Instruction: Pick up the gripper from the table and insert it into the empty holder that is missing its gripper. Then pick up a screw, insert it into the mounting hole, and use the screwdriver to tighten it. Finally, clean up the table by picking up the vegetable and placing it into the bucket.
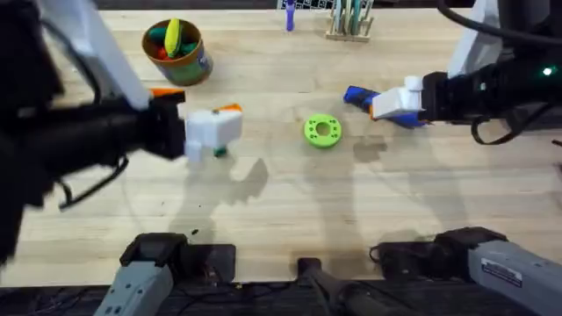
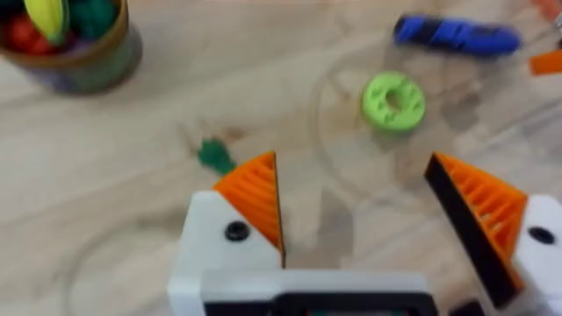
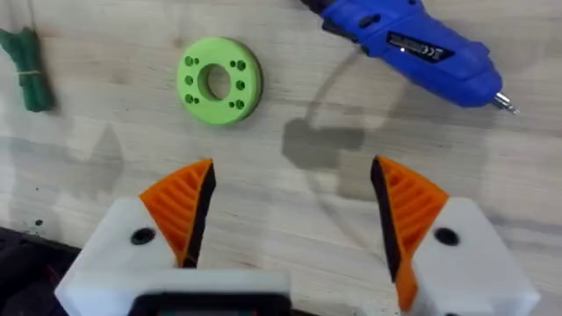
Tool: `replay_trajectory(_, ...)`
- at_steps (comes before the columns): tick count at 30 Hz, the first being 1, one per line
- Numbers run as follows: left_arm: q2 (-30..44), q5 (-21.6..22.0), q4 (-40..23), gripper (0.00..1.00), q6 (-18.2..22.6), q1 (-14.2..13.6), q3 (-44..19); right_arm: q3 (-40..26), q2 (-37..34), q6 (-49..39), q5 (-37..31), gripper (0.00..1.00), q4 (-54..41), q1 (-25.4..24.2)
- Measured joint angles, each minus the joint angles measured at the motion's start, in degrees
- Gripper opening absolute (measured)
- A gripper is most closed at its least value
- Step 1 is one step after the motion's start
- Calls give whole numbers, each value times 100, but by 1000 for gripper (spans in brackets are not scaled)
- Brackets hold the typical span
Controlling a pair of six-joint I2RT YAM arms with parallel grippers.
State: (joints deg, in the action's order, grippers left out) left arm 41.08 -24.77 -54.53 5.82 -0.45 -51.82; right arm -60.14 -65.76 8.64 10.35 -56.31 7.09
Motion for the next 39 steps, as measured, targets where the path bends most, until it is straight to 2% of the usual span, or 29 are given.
replay_trajectory(7, 1000, 200, -64, 977, -131, 0, -255, 0, 0, -9, 0, 992, 65, 0)
replay_trajectory(13, 2052, 1073, -772, 978, -913, 0, -740, 0, 0, -9, 0, 992, 152, 0)
replay_trajectory(16, 2741, 1668, -1369, 978, -1528, -60, -1244, 0, 0, -9, 0, 991, 177, 0)
replay_trajectory(18, 3109, 1974, -1519, 980, -1886, -154, -1512, 0, 0, -9, 0, 991, 181, 0)
replay_trajectory(23, 3943, 2377, -1196, 980, -2601, -578, -1757, 0, 0, -9, 0, 992, 194, 0)
replay_trajectory(29, 5079, 2486, -1185, 980, -3180, -988, -1757, 0, 0, -9, 0, 991, 194, 0)
replay_trajectory(33, 5573, 2493, -885, 980, -3464, -1067, -1733, 0, 0, -9, 0, 992, 192, 0)
replay_trajectory(39, 5599, 2502, -282, 980, -3501, -1060, -1302, 0, 0, -9, 0, 991, 196, 0)
